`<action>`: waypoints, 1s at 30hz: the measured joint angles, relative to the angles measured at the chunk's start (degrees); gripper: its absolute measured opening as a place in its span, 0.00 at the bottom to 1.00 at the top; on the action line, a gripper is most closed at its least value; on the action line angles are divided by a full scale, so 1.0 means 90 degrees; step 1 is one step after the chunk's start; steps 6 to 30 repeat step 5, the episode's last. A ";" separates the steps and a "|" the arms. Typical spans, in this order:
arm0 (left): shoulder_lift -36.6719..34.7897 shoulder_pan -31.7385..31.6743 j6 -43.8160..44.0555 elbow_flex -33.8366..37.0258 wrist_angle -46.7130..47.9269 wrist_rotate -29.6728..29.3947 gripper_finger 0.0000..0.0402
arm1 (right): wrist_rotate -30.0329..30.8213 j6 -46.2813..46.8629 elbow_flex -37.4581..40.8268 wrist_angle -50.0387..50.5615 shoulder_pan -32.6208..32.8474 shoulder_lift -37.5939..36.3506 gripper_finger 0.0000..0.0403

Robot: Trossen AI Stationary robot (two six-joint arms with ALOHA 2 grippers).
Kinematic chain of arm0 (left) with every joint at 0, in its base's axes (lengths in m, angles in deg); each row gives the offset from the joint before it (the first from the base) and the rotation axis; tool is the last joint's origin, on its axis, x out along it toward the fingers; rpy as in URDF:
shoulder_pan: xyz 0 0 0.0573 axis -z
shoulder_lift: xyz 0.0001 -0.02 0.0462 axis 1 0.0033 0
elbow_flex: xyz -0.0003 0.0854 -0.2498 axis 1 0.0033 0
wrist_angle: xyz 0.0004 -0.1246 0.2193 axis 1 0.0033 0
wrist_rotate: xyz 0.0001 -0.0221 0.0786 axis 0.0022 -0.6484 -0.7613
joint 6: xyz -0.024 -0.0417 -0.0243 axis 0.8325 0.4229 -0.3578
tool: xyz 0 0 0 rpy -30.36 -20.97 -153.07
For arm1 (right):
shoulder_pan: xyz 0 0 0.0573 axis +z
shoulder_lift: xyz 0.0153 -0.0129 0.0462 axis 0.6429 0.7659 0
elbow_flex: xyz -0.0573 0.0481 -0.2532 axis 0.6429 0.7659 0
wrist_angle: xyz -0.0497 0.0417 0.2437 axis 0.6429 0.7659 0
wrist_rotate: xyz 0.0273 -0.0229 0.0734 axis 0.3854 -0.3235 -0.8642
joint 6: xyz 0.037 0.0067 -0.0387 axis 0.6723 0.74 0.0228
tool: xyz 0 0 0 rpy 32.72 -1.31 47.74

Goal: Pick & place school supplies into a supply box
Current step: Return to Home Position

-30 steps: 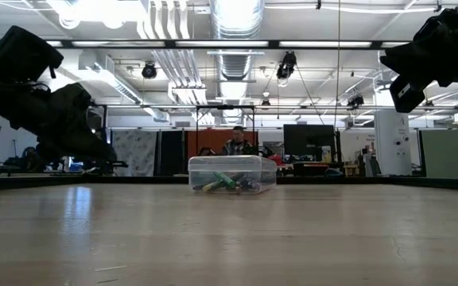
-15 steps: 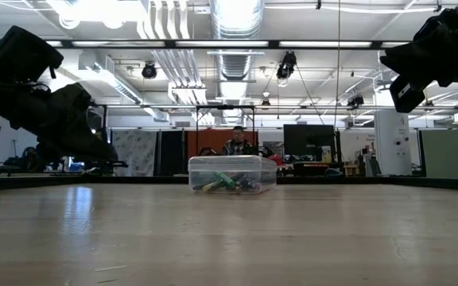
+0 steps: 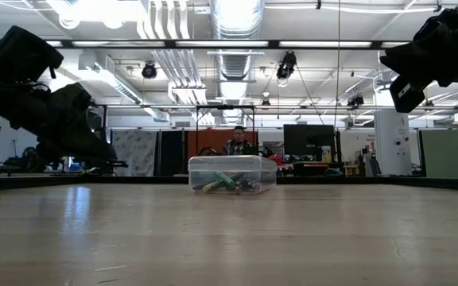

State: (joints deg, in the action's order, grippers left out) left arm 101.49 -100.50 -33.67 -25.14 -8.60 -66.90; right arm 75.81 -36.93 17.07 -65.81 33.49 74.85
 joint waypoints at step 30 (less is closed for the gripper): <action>0.0000 -0.0001 0.0001 0.0000 0.0000 0.0000 0.08 | 0.0001 -0.0001 0.0000 0.0000 0.0000 0.0000 0.12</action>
